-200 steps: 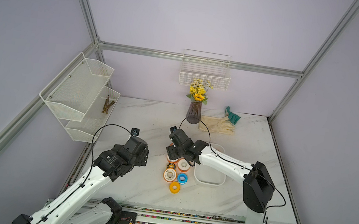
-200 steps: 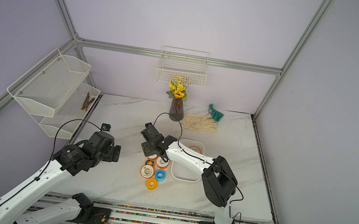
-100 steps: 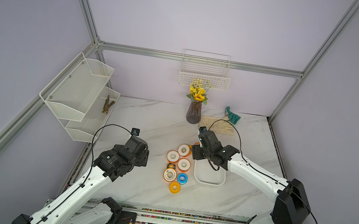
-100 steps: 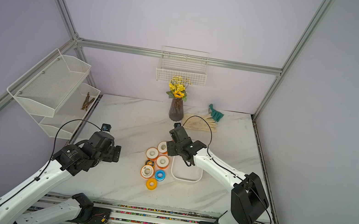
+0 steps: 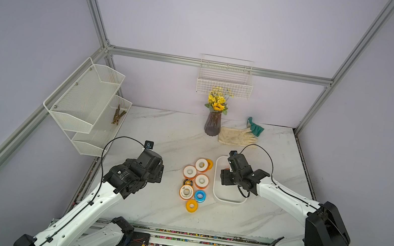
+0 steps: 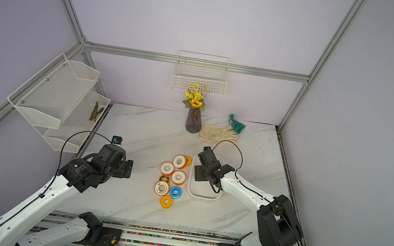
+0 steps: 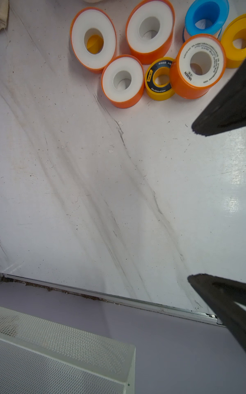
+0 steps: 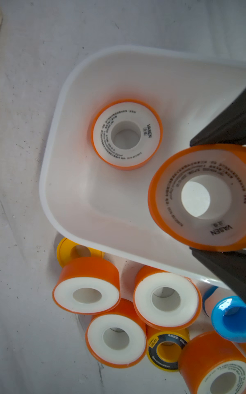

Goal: Put the sealing tape into the storage box
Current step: Place the sealing tape in the storage box.

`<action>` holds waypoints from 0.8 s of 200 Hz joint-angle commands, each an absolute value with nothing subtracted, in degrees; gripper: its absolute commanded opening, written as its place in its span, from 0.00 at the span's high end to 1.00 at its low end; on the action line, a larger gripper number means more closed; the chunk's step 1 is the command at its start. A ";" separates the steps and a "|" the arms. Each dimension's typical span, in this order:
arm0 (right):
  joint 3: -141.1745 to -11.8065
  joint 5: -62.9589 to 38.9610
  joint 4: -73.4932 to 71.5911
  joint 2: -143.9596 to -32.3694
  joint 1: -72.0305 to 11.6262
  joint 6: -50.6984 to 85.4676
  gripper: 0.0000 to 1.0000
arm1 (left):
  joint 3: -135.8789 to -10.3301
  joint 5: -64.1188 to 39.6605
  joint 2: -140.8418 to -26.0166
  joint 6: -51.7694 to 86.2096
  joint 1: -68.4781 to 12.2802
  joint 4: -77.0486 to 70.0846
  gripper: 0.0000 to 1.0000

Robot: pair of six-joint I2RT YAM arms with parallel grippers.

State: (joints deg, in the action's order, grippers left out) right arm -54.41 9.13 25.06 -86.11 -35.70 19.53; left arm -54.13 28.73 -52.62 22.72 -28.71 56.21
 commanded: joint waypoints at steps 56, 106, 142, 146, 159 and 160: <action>-54.71 7.58 21.05 -92.27 -35.51 20.83 0.28 | -54.32 28.48 -52.56 21.62 -28.30 54.49 0.00; -55.31 8.08 21.45 -94.02 -35.43 20.94 0.23 | -54.32 28.21 -52.96 21.53 -28.30 54.40 0.00; -56.08 7.75 22.14 -94.84 -35.50 20.57 0.19 | -54.32 28.21 -53.00 21.53 -28.30 54.40 0.00; -56.01 7.84 22.12 -94.77 -35.51 20.57 0.19 | -54.32 28.21 -53.08 21.53 -28.26 54.40 0.00; -55.81 8.10 21.92 -94.40 -35.50 20.73 0.16 | -54.32 28.13 -53.17 21.54 -28.21 54.40 0.00; -55.81 8.14 21.95 -94.35 -35.51 20.74 0.16 | -54.32 28.13 -53.17 21.54 -28.17 54.40 0.00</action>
State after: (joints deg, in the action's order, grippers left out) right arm -54.85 7.81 22.70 -94.54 -35.70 20.43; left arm -54.13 28.67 -52.99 22.72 -28.62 56.18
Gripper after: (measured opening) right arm 0.824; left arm 0.997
